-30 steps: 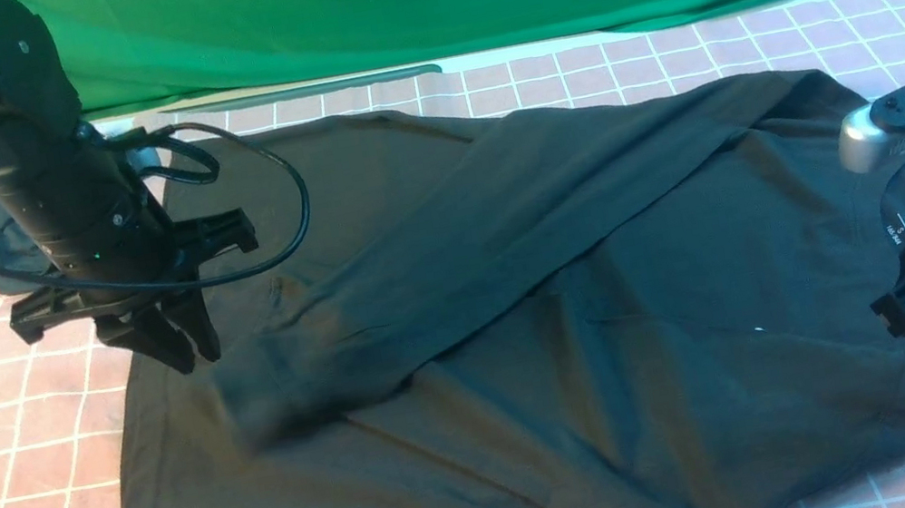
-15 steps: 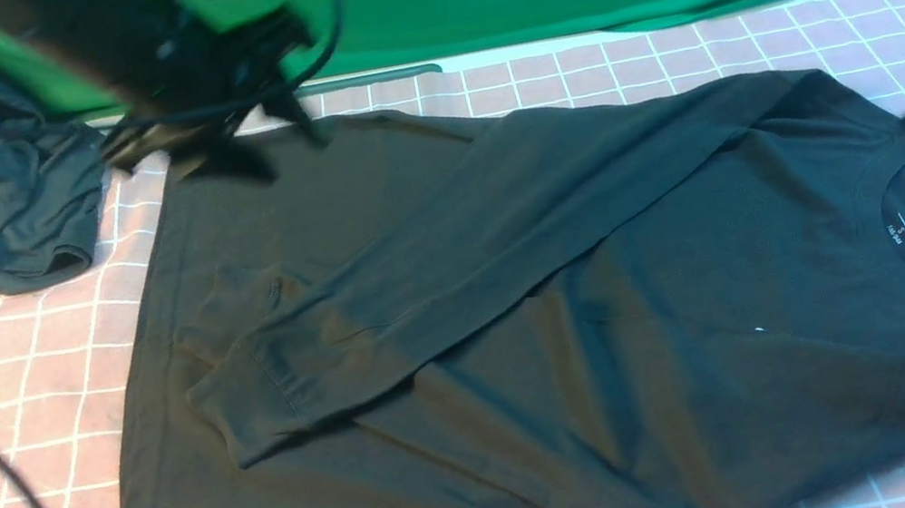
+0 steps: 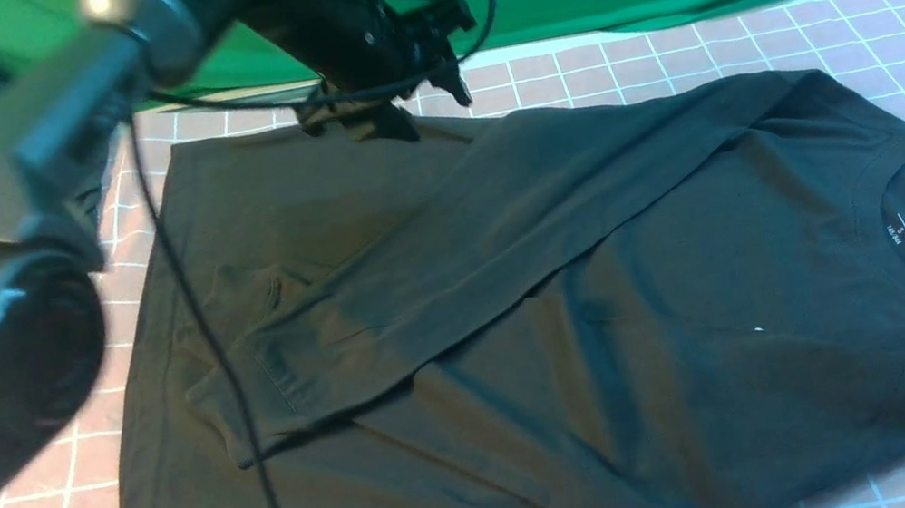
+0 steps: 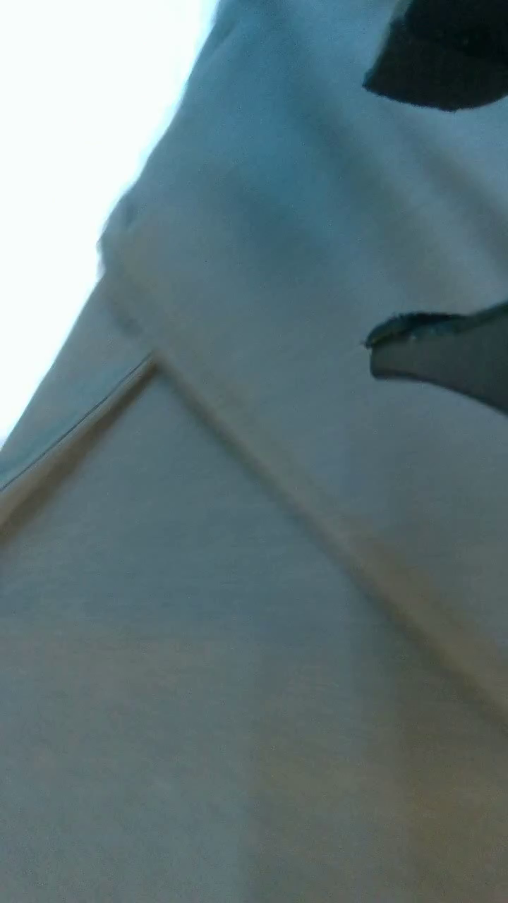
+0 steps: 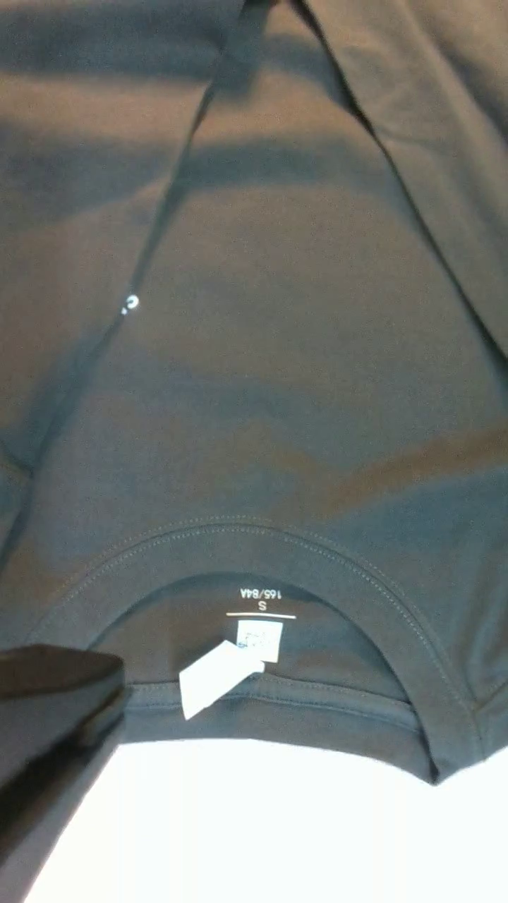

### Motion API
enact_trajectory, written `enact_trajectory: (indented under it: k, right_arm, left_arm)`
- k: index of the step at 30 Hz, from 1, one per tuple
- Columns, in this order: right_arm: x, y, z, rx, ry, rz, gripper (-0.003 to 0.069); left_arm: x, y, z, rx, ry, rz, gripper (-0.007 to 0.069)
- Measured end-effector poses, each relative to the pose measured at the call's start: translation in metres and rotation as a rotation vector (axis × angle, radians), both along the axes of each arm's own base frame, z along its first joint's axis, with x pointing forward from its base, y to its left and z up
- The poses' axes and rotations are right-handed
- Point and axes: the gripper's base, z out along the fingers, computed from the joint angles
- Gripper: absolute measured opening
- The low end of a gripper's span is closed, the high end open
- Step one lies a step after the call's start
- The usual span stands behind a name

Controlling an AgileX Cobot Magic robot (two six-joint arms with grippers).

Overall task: Fold a long-sleeved shirt over a pink coffee tablecloth.
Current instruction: 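Grasp the near edge of the shirt at its hem and shoulder corners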

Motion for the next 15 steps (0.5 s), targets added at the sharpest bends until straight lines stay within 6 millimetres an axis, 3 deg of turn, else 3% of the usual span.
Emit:
enact_trajectory:
  k: [6,15]
  right_arm:
    - [0.001,0.001,0.001,0.017,-0.009,-0.002,0.0042]
    - [0.001,0.001,0.001,0.014,-0.017,0.002,0.0051]
  left_arm:
    - [0.021,-0.011,-0.041,-0.09,-0.01,0.037,0.0485]
    - [0.031,-0.012,-0.058,-0.081,-0.087,0.02,0.0485]
